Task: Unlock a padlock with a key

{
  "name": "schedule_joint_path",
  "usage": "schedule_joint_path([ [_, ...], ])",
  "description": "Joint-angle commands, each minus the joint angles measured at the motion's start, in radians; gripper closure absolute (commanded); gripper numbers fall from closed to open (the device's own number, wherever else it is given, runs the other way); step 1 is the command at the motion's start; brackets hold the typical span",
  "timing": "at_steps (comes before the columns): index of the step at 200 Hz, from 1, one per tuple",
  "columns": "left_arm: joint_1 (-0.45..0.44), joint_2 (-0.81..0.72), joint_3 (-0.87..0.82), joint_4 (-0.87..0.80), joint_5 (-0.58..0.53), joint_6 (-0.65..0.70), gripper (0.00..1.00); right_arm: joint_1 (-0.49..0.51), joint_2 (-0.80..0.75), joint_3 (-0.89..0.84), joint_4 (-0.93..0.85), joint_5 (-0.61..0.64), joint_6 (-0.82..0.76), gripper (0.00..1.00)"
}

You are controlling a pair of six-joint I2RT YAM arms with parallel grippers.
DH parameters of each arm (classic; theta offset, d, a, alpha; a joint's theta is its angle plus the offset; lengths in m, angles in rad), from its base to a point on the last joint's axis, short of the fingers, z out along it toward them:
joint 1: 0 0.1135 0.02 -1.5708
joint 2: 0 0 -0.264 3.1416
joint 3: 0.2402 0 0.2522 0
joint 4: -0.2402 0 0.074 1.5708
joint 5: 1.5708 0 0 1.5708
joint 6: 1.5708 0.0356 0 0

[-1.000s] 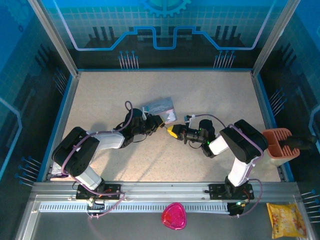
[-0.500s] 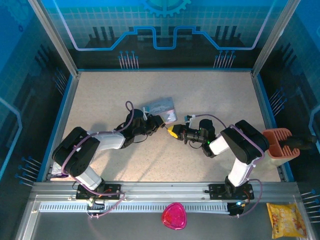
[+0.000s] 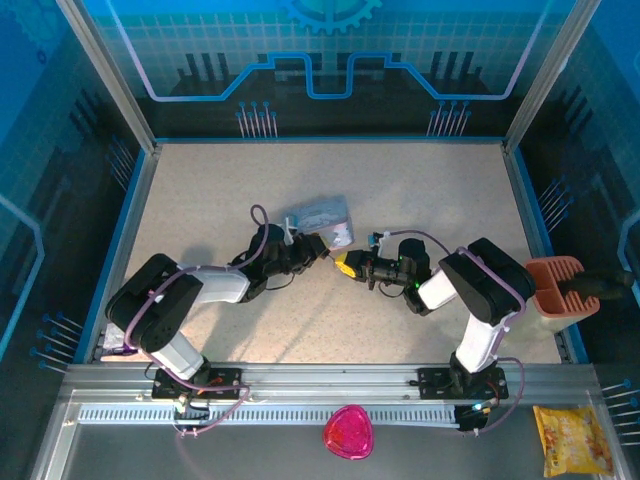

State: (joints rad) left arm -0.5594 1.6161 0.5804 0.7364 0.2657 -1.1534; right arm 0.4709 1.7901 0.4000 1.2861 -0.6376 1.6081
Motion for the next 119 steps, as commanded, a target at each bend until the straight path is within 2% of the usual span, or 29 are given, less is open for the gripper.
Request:
schedule_joint_path([
  [1, -0.076, 0.011, 0.003, 0.095, 0.171, 0.041, 0.96, -0.002, -0.011, 0.054, 0.085, 0.062, -0.015, 1.0],
  [49, -0.106, 0.011, 0.026, 0.123, 0.186, -0.018, 0.93, 0.02, -0.026, 0.089, 0.007, 0.052, -0.098, 1.0],
  [103, -0.125, 0.012, 0.014, 0.098, 0.182, -0.005, 0.93, 0.016, -0.054, 0.079, -0.032, 0.069, -0.154, 1.0],
  [119, -0.124, 0.009, 0.004, 0.094, 0.176, -0.003, 0.9, 0.013, -0.052, 0.07, -0.022, 0.071, -0.151, 1.0],
])
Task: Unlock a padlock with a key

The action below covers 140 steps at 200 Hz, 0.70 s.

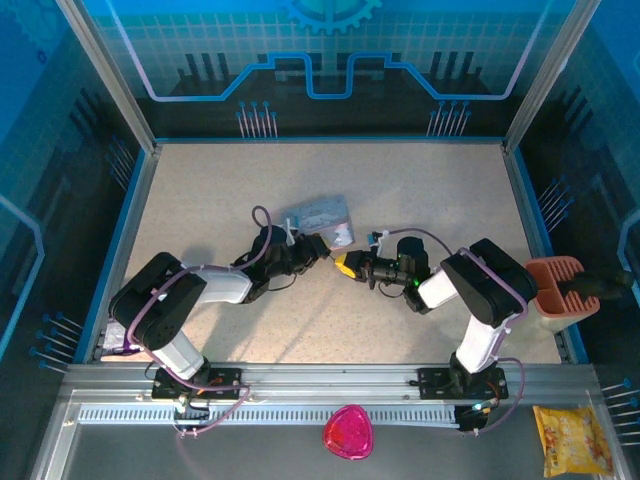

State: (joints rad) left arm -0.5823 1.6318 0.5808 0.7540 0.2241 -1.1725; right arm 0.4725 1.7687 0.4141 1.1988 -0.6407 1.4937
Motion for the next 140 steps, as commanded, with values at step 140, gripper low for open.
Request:
schedule_joint_path([
  [140, -0.11, 0.003, -0.004, 0.062, 0.222, 0.03, 0.87, -0.039, -0.024, 0.045, 0.018, 0.028, -0.061, 1.0],
])
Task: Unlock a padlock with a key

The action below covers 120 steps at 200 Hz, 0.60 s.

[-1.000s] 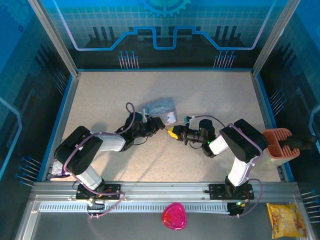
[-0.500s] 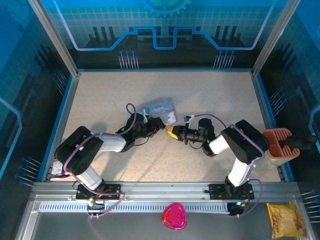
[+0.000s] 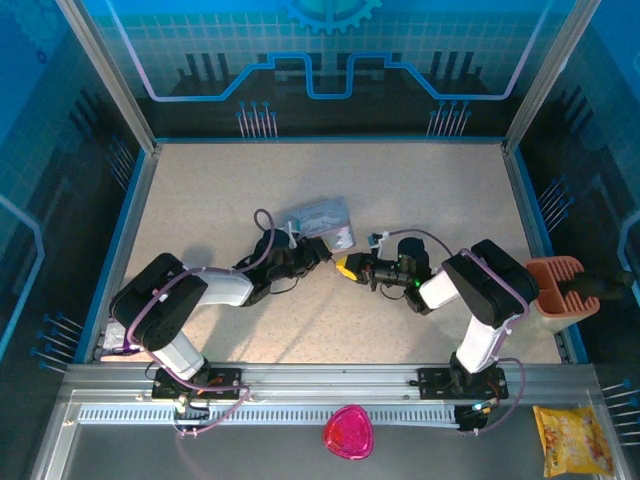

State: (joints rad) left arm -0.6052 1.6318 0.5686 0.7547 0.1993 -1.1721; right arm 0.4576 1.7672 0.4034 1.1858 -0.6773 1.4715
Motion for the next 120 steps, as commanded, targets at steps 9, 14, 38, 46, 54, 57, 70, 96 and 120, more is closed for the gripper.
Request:
schedule_joint_path([
  [9, -0.091, 0.007, 0.008, 0.065, 0.251, 0.028, 0.88, -0.025, -0.031, 0.061, 0.005, 0.064, -0.048, 1.0],
  [14, -0.093, 0.008, 0.008, 0.067, 0.253, 0.028, 0.88, -0.026, -0.036, 0.064, -0.01, 0.065, -0.054, 1.0],
  [38, -0.106, 0.014, 0.01, 0.082, 0.252, 0.027, 0.89, -0.033, -0.033, 0.067, -0.019, 0.075, -0.051, 1.0],
  [46, -0.109, 0.016, 0.01, 0.09, 0.251, 0.025, 0.89, -0.035, -0.03, 0.067, -0.012, 0.078, -0.044, 1.0],
  [54, -0.111, 0.019, 0.011, 0.101, 0.252, 0.019, 0.89, -0.035, -0.025, 0.07, -0.004, 0.085, -0.039, 1.0],
  [57, -0.113, 0.019, 0.011, 0.104, 0.251, 0.018, 0.89, -0.034, -0.024, 0.07, -0.002, 0.086, -0.038, 1.0],
  [70, -0.116, 0.019, 0.011, 0.11, 0.247, 0.012, 0.89, -0.034, -0.02, 0.066, 0.007, 0.101, -0.036, 1.0],
  [96, -0.123, 0.016, 0.011, 0.103, 0.228, 0.005, 0.87, -0.033, -0.022, 0.058, 0.033, 0.13, -0.037, 1.0],
  [120, -0.125, 0.014, 0.017, 0.063, 0.194, -0.003, 0.84, -0.018, -0.026, 0.062, 0.04, 0.149, -0.045, 1.0],
])
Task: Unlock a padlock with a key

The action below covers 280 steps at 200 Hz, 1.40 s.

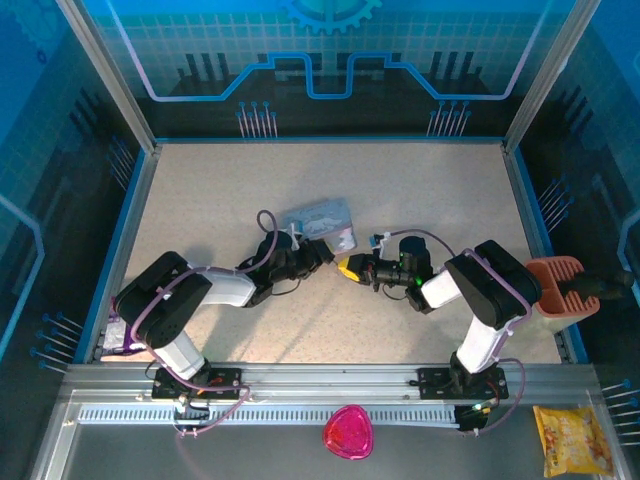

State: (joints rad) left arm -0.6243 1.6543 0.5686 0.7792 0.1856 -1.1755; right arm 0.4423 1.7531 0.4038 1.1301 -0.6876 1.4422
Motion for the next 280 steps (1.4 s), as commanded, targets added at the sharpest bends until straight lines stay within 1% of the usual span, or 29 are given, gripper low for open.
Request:
schedule_joint_path([
  [1, -0.106, -0.008, 0.017, 0.035, 0.206, -0.001, 0.84, -0.002, -0.012, 0.062, 0.094, 0.16, -0.016, 1.0],
  [28, -0.107, -0.005, 0.026, -0.016, 0.169, 0.002, 0.8, 0.017, -0.015, 0.059, 0.087, 0.171, -0.023, 1.0],
  [57, -0.106, 0.004, 0.027, -0.026, 0.145, -0.008, 0.8, 0.025, -0.014, 0.048, 0.099, 0.162, -0.013, 1.0],
  [109, -0.084, -0.005, 0.014, -0.022, 0.112, -0.02, 0.8, 0.031, -0.036, -0.016, 0.06, 0.139, -0.033, 1.0],
  [135, -0.068, -0.011, 0.013, -0.035, 0.114, -0.014, 0.77, 0.04, -0.041, -0.016, 0.046, 0.134, -0.035, 1.0],
  [143, -0.065, -0.015, 0.013, -0.049, 0.111, -0.009, 0.75, 0.043, -0.046, -0.015, 0.036, 0.134, -0.037, 1.0],
  [167, -0.058, -0.032, 0.013, -0.104, 0.09, 0.009, 0.68, 0.056, -0.073, -0.014, -0.033, 0.133, -0.068, 1.0],
  [198, -0.051, -0.043, -0.004, -0.133, 0.056, 0.002, 0.62, 0.065, -0.105, -0.019, -0.109, 0.134, -0.109, 1.0],
  [216, -0.045, -0.047, -0.016, -0.131, 0.046, -0.006, 0.6, 0.074, -0.102, -0.022, -0.123, 0.132, -0.117, 1.0],
  [242, -0.04, -0.055, -0.037, -0.142, 0.023, -0.022, 0.58, 0.088, -0.076, -0.036, -0.082, 0.135, -0.098, 1.0],
  [280, -0.032, -0.072, -0.058, -0.17, -0.009, -0.033, 0.59, 0.125, -0.054, -0.046, -0.053, 0.155, -0.083, 1.0],
])
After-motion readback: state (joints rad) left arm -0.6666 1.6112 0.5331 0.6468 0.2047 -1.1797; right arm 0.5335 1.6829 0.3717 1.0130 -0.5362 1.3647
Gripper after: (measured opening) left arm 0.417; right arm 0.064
